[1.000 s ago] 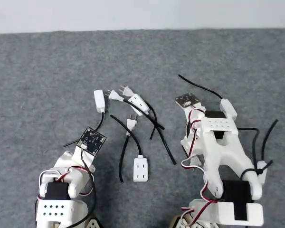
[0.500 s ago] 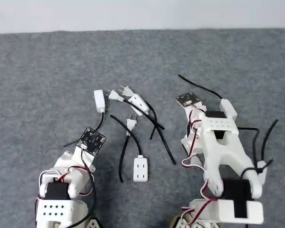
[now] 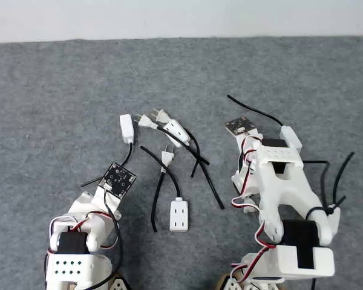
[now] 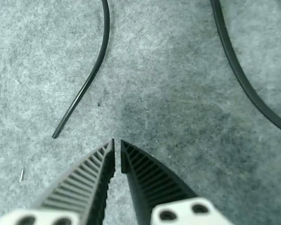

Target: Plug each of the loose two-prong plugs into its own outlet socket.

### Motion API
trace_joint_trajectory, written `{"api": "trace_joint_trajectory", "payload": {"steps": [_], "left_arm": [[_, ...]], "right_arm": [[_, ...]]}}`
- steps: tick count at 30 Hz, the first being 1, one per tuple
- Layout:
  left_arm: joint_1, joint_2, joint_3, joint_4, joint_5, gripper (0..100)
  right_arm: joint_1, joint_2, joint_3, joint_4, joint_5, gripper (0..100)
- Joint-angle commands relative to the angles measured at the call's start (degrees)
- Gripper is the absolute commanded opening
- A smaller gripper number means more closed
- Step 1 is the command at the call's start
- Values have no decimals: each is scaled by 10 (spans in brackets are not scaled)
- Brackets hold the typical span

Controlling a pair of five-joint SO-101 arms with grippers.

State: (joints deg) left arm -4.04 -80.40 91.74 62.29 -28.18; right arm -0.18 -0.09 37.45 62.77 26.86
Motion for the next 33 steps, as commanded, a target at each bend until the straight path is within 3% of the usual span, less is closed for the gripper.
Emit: {"api": "trace_joint_trajectory", "payload": {"steps": [1, 33], "left_arm": [[-4, 2, -22, -16, -5, 13], [-4, 1, -22, -13, -5, 13]], "right_arm": [[-24, 8, -1, 17, 12, 79], [16, 10, 15, 25, 53, 70]]}}
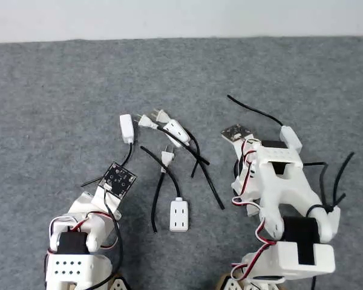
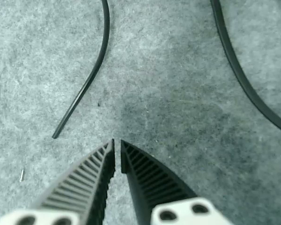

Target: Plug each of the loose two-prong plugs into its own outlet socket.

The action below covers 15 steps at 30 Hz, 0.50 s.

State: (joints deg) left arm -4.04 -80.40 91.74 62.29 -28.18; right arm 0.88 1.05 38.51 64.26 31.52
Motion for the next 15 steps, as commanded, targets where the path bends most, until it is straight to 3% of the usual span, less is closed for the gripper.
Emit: {"api": "trace_joint_trajectory", "payload": {"steps": [1, 4, 12, 15], "left_arm": [[-4, 1, -22, -13, -5, 13], [-4, 1, -22, -13, -5, 13], [-8, -18, -22, -12, 0, 13], [-19, -24, -22, -16, 36, 13]], "right_arm": [[6, -1, 4, 9, 6, 52], [6, 3, 4, 9, 6, 7], [4, 24, -17, 21, 6, 9], [-4, -4, -31, 65, 3, 9]]}}
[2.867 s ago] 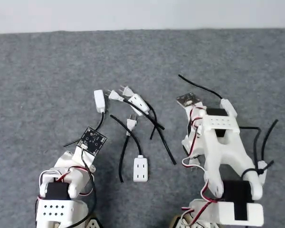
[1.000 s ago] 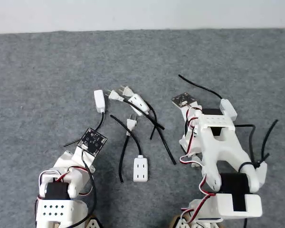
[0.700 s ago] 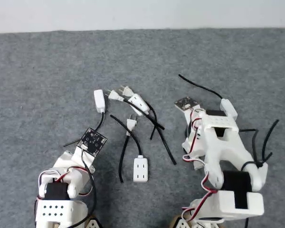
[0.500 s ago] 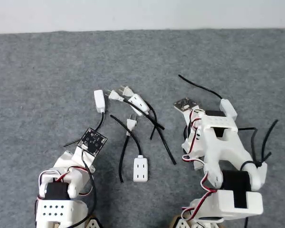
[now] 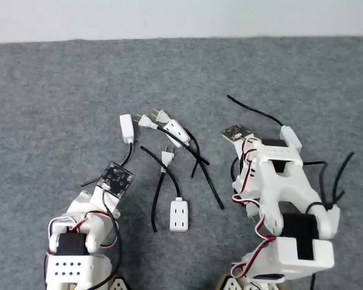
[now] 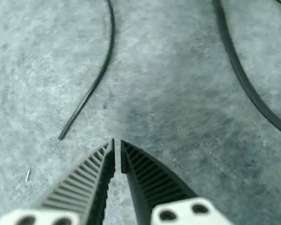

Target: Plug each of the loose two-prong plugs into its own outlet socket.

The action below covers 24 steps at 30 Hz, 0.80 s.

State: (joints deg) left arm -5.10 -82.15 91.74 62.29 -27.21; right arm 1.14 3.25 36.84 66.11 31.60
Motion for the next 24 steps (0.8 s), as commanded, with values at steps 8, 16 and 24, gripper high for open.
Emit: {"api": "trace_joint_trajectory", "payload": {"steps": [8, 16, 24], "left_arm": [[-8, 120, -61, -57, 33, 13], [8, 300, -129, -91, 29, 13], [49, 529, -241, -88, -10, 13]], "right_arm": [[-52, -282, -65, 203, -38, 9], [-188, -452, -114, 259, -134, 9], [-320, -440, -121, 151, -198, 9]]}}
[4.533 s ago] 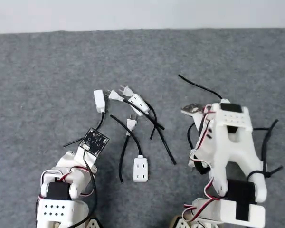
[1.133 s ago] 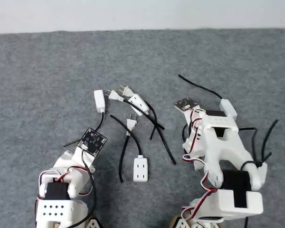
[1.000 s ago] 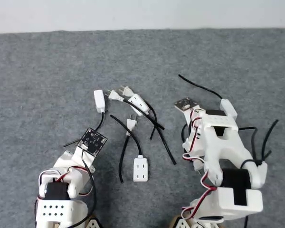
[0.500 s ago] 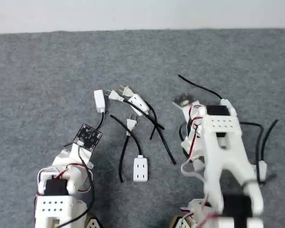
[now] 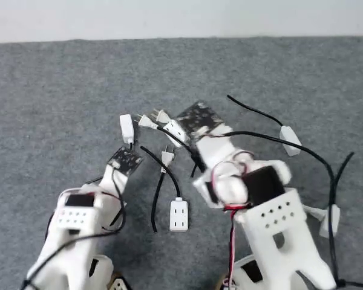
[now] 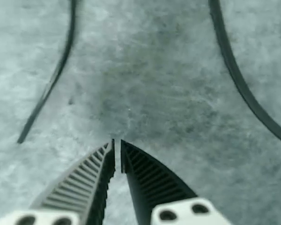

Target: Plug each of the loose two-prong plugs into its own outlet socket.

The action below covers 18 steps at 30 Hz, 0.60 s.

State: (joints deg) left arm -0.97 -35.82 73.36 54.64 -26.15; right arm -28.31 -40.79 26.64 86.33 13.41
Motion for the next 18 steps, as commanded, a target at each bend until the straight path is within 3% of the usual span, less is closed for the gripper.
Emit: {"api": "trace_joint_trajectory", "payload": {"steps": [1, 9, 18], "left_arm": [[9, 83, -68, -11, -32, 13], [32, 96, -78, -1, -44, 13], [37, 16, -29, 4, -87, 12]], "right_arm": [[-29, 7, -4, -77, -21, 9], [-158, 27, 127, -237, -67, 9], [-167, 27, 178, -324, -74, 9]]}}
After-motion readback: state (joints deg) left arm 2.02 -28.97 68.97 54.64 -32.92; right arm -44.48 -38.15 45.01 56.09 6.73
